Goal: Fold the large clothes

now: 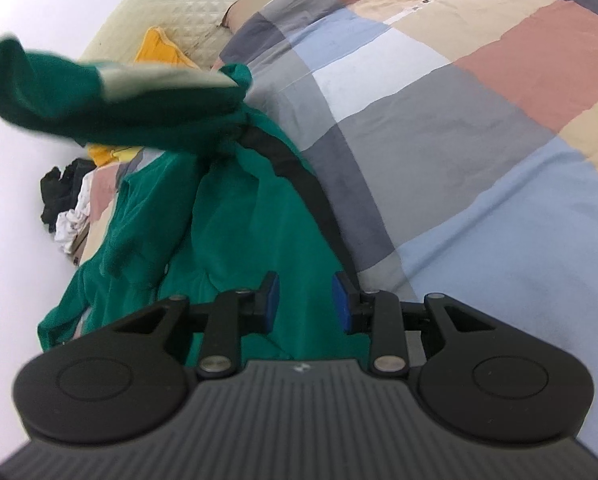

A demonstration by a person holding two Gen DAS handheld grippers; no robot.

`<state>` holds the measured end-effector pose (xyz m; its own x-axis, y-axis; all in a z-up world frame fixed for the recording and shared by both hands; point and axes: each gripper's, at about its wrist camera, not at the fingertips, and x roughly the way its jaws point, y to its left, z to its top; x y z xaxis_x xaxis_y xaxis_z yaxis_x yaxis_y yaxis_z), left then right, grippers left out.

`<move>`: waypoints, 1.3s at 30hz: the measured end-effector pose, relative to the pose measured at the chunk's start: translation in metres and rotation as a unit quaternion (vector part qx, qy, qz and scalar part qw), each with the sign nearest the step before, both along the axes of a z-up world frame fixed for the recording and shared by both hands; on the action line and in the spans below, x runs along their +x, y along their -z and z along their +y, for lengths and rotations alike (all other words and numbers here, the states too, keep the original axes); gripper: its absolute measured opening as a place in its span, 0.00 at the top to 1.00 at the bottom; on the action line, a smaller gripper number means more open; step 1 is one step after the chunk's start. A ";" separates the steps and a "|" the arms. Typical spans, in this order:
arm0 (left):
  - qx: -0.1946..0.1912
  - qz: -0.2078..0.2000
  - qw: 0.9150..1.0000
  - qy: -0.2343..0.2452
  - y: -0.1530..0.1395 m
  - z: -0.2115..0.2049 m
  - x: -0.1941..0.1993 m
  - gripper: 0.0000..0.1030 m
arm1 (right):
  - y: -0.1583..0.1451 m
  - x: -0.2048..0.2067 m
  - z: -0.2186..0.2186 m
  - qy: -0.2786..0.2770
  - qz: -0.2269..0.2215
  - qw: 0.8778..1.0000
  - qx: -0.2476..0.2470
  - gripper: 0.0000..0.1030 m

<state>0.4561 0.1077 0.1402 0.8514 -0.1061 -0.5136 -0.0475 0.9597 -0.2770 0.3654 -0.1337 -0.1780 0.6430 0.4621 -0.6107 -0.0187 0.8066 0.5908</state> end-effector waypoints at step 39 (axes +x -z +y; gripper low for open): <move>-0.054 0.118 0.979 -0.158 0.241 0.124 -0.133 0.27 | -0.007 -0.004 0.020 -0.047 -0.032 0.998 -0.008 0.68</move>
